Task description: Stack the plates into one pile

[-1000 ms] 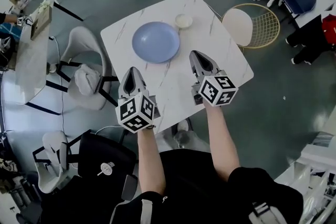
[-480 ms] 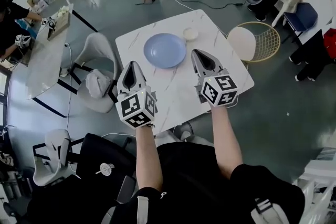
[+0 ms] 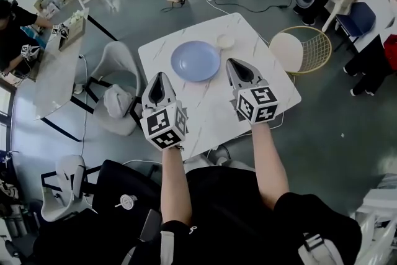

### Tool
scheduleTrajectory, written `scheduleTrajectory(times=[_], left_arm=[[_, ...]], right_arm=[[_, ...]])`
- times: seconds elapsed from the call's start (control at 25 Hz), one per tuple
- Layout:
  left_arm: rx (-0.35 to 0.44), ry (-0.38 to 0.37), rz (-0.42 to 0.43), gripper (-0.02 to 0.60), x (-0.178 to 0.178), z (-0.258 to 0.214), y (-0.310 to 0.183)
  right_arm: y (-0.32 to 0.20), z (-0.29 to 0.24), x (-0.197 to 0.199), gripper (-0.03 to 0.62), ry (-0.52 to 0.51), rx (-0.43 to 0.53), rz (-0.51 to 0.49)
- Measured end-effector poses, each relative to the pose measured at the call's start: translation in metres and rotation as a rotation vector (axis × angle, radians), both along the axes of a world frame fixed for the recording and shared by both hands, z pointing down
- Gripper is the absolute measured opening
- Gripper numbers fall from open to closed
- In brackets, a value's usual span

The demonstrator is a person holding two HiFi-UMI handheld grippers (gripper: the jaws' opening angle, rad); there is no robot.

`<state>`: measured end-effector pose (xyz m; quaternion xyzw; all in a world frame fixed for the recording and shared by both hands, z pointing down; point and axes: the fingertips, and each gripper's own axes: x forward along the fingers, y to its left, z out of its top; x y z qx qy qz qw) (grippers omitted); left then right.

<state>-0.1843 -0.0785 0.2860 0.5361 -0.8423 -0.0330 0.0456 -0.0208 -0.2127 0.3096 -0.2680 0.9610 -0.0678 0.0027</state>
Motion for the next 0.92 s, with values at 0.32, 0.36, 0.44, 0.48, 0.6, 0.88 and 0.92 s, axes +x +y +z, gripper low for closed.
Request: scheduleTrajectory(times=[0.32,0.36,0.44,0.48,0.6,0.88,0.92], left_arm=[[-0.008,0.01,0.024,0.015,0.008,0.008,-0.01],[-0.009,0.012,0.025,0.015,0.009,0.009,-0.01],[-0.01,0.019,0.027,0.015,0.009,0.011,-0.012],[-0.01,0.022,0.028,0.015,0.01,0.011,-0.013],[-0.011,0.028,0.029,0.015,0.009,0.013,-0.015],[-0.015,0.038,0.027,0.015,0.008,0.019,-0.021],[-0.015,0.039,0.027,0.015,0.008,0.019,-0.022]], right_arm=[[-0.005,0.003,0.003,0.006,0.004,-0.004,-0.005],[-0.005,0.004,0.004,0.006,0.006,-0.005,-0.005],[-0.006,0.004,0.005,0.008,0.008,-0.007,-0.004],[-0.007,0.004,0.005,0.006,0.009,-0.006,-0.005],[-0.009,0.004,0.004,0.006,0.011,-0.004,-0.008],[-0.013,0.008,0.002,0.008,0.039,0.023,-0.013],[-0.013,0.008,0.002,0.006,0.047,0.031,-0.012]])
